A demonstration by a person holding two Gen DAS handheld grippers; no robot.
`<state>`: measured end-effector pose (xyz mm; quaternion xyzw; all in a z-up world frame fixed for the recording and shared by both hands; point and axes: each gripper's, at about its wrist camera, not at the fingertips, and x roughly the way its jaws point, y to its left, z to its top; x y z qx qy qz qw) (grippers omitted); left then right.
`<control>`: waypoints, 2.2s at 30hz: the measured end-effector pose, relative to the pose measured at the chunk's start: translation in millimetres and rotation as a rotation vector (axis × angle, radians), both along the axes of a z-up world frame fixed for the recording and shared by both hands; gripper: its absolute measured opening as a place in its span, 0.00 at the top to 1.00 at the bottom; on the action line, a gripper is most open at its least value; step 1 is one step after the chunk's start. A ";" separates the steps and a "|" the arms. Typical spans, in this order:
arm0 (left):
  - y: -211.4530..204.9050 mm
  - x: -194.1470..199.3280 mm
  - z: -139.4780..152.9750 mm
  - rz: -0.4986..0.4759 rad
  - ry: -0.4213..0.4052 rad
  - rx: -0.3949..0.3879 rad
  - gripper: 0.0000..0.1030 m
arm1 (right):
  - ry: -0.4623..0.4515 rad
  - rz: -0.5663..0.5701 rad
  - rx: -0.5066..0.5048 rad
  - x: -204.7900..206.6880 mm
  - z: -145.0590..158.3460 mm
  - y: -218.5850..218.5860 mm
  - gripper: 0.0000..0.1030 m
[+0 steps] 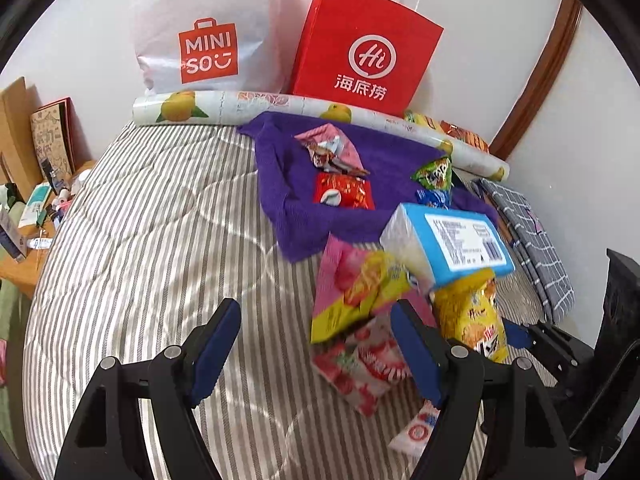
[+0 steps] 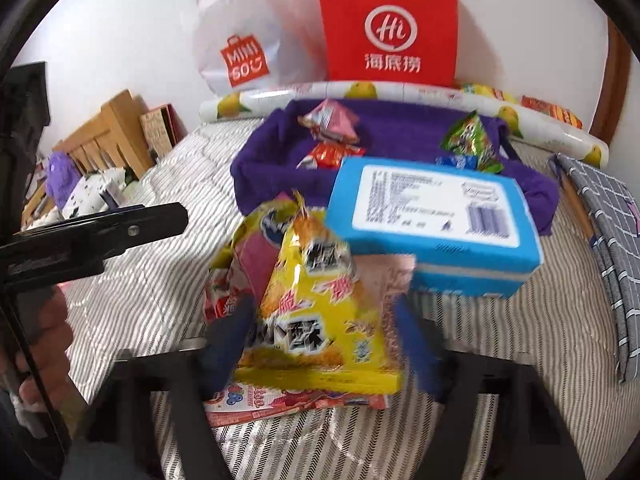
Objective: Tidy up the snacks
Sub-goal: 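Move both tools back toward the remaining snack pile, then grasp the yellow cracker bag with the right tool while the left tool grasps the pink-red gummy bag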
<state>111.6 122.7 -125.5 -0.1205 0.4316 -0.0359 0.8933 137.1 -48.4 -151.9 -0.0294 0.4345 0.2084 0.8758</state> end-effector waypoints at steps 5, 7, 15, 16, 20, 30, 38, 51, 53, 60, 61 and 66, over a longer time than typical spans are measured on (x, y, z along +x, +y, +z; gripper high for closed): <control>-3.2 -6.2 -3.4 -0.011 0.004 -0.002 0.26 | -0.084 0.005 0.006 -21.3 14.0 -7.0 0.48; -6.0 -6.8 -5.6 -0.019 0.006 -0.010 0.26 | -0.109 -0.001 0.038 -29.0 24.3 -17.7 0.48; -21.7 -11.6 -32.1 -0.079 0.047 -0.002 0.26 | -0.116 -0.152 0.039 -27.2 14.9 -88.4 0.48; -22.8 -12.8 -35.6 -0.091 0.051 -0.008 0.26 | -0.100 -0.164 0.043 -25.0 10.0 -95.6 0.48; -29.0 -15.7 -45.7 -0.128 0.052 0.010 0.26 | -0.070 -0.220 0.026 -20.4 -13.3 -120.8 0.55; -60.4 -1.5 -55.2 -0.240 0.053 0.159 0.26 | -0.056 -0.203 0.009 -3.5 -33.8 -127.3 0.64; -67.6 3.0 -56.1 -0.224 0.025 0.222 0.36 | -0.027 -0.170 -0.001 -18.3 -33.5 -136.0 0.50; -49.1 -5.3 -54.0 -0.164 0.045 0.177 0.43 | -0.058 -0.161 -0.025 -33.2 -40.1 -131.3 0.37; -50.7 -4.6 -54.6 -0.153 0.039 0.182 0.43 | -0.068 -0.166 -0.036 -30.8 -43.2 -129.1 0.42; -55.0 -4.3 -51.6 -0.153 0.025 0.205 0.52 | -0.061 -0.196 -0.059 -20.6 -50.1 -131.2 0.54; -54.2 -5.2 -50.0 -0.156 0.028 0.192 0.52 | -0.059 -0.197 -0.055 -20.2 -49.7 -132.4 0.54; -44.6 -12.5 -38.9 -0.122 0.024 0.171 0.52 | -0.045 -0.205 0.002 -23.0 -42.3 -137.2 0.56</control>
